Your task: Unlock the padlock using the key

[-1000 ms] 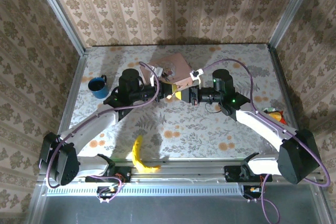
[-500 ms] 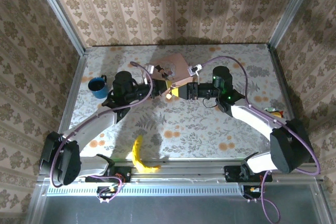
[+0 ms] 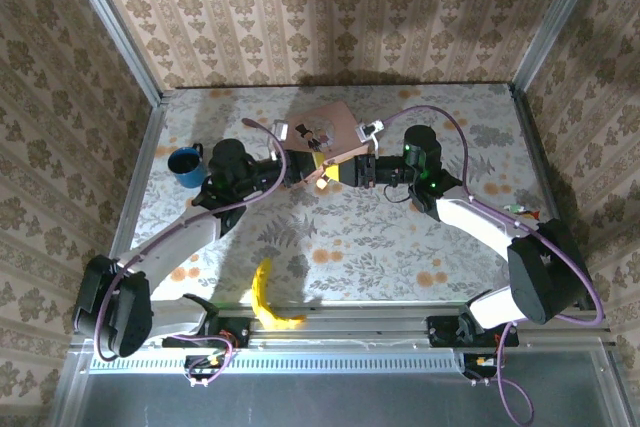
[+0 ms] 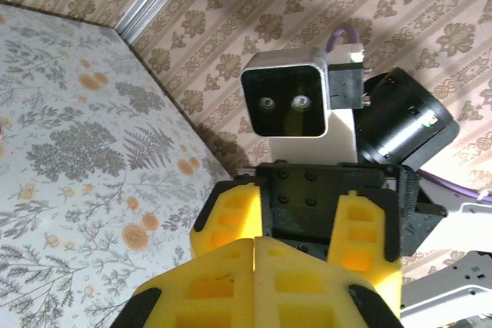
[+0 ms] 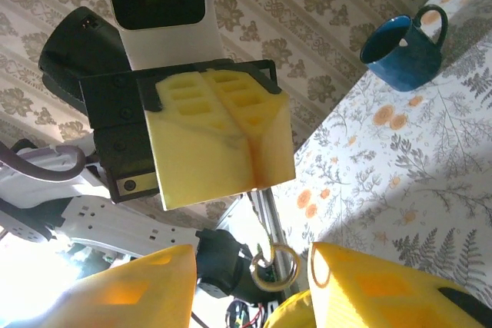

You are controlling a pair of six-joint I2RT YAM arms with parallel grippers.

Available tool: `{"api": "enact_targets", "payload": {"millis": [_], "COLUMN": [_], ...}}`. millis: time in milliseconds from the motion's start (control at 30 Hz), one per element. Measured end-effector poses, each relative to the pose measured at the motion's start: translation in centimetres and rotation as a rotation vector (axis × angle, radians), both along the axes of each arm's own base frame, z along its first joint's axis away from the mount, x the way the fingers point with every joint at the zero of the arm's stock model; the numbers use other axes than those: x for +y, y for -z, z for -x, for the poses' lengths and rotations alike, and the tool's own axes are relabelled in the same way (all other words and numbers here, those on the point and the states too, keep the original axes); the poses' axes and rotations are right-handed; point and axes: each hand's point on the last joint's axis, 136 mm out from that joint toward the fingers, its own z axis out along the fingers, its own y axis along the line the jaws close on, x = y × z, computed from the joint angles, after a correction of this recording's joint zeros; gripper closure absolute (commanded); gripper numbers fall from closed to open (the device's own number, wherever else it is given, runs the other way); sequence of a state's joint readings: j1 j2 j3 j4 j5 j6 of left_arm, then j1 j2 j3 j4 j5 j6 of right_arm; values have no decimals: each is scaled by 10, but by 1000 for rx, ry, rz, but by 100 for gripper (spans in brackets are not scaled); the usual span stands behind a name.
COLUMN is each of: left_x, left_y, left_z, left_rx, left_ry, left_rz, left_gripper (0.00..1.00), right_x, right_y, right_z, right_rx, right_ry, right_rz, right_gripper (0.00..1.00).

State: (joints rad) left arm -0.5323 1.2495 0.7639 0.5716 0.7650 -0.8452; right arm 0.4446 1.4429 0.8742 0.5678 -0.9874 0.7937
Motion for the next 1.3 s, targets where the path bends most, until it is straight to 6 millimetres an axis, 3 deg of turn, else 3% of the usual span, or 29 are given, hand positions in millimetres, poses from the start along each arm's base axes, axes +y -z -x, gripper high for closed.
{"api": "enact_targets", "payload": {"millis": [367, 1300], "left_x": [-1, -2], "left_y": [-1, -3], "left_z": [3, -2], "left_rx": [11, 21], "left_ry": [9, -1], "left_rz": [14, 48], "left_gripper": [100, 100], "right_x": [1, 4], "right_y": [-7, -6], "right_z": [-1, 0], "right_rx": [-22, -9], "right_ry": [-8, -23], "right_rz": [-27, -35], "right_gripper": [69, 80]}}
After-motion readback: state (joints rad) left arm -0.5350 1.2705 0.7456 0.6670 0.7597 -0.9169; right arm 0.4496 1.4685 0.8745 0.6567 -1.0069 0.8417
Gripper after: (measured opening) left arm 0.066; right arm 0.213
